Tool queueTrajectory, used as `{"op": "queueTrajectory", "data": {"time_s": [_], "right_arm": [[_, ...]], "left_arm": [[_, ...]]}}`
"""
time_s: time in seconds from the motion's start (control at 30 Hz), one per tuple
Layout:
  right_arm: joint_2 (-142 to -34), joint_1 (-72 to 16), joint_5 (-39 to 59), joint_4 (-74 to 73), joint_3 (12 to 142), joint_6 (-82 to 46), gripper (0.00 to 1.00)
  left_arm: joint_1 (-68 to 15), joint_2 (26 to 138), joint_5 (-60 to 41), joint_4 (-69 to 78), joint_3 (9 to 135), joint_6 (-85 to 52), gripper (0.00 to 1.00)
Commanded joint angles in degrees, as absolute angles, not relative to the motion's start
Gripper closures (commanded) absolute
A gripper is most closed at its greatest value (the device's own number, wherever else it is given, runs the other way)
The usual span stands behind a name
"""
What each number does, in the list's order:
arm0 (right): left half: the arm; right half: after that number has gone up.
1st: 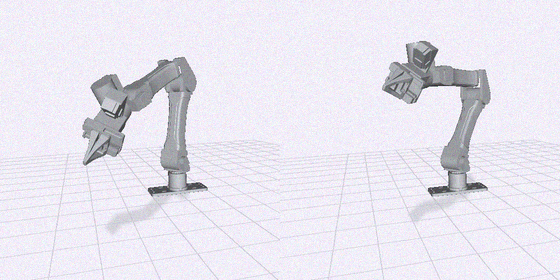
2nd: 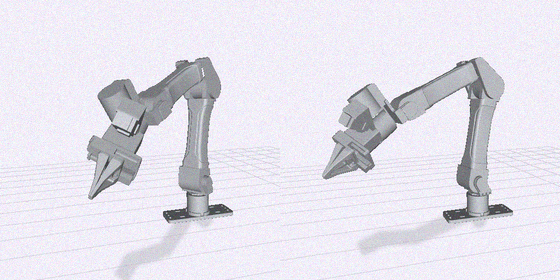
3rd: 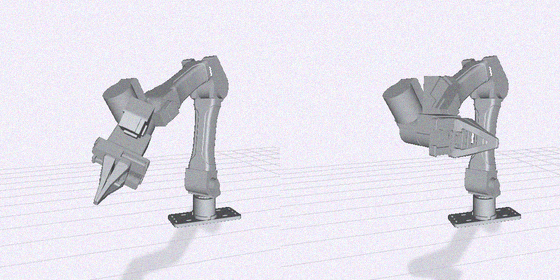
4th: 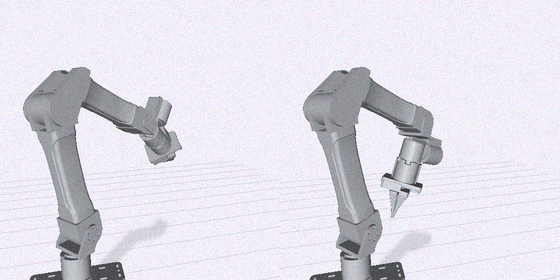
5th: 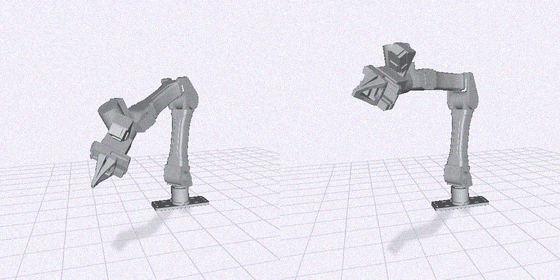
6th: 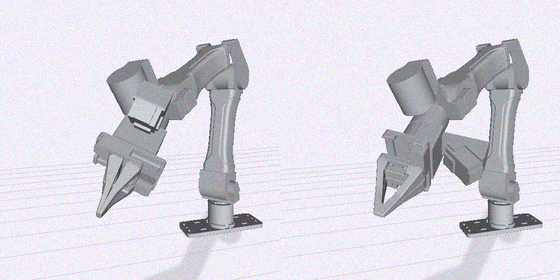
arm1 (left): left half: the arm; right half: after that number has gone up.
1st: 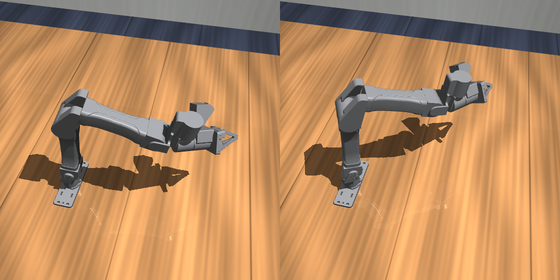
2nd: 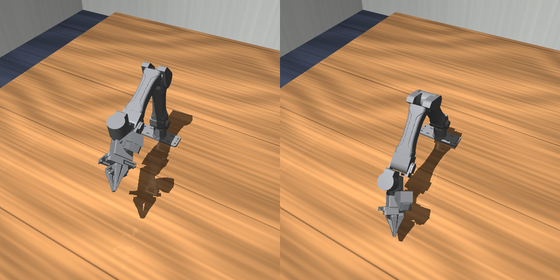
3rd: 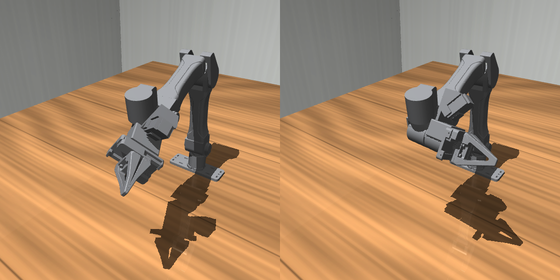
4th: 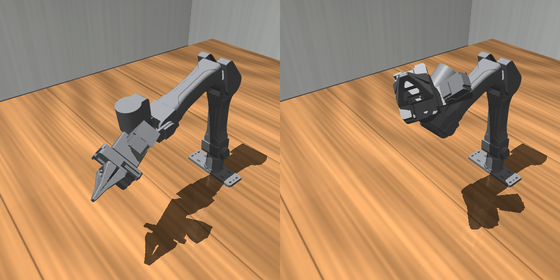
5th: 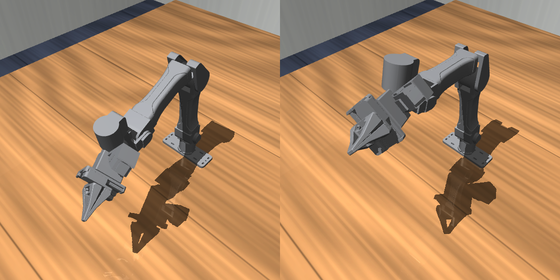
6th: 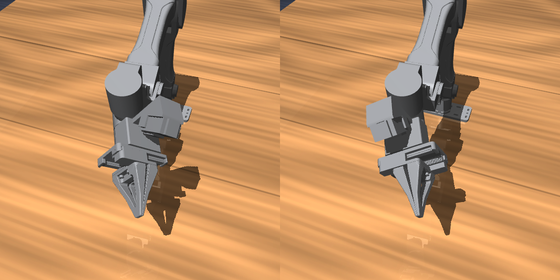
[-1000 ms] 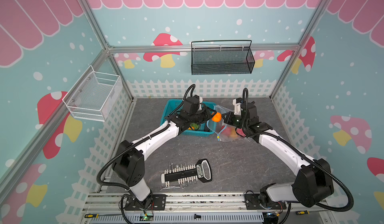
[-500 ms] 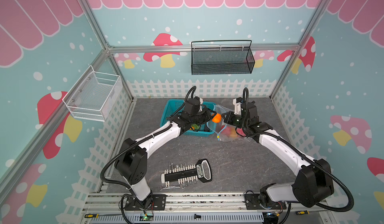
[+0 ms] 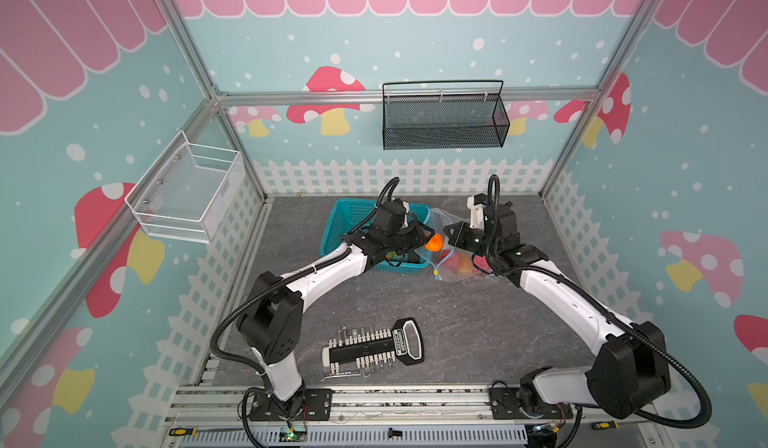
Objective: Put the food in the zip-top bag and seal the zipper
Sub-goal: 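Lower the orange into the bag opening and open the left gripper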
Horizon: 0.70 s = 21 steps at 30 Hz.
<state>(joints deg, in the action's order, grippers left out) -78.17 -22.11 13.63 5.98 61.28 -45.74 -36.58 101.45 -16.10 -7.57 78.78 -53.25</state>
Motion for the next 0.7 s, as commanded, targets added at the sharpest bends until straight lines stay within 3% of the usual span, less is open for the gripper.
{"op": "queueTrajectory", "data": {"time_s": [0.0, 0.23, 0.67], "right_arm": [[-76.66, -21.97, 14.02, 5.23, 62.75, -46.23, 1.00], [-76.64, -22.01, 13.69, 5.26, 62.75, -46.14, 1.00], [-76.43, -21.97, 12.65, 6.15, 62.73, -45.01, 1.00]], "left_arm": [[-36.96, 102.41, -15.40, -8.07, 80.84, -52.17, 0.55], [-37.02, 102.31, -15.23, -8.74, 80.85, -51.59, 0.41], [-34.38, 96.18, -14.32, -12.67, 75.98, -44.99, 0.45]]}}
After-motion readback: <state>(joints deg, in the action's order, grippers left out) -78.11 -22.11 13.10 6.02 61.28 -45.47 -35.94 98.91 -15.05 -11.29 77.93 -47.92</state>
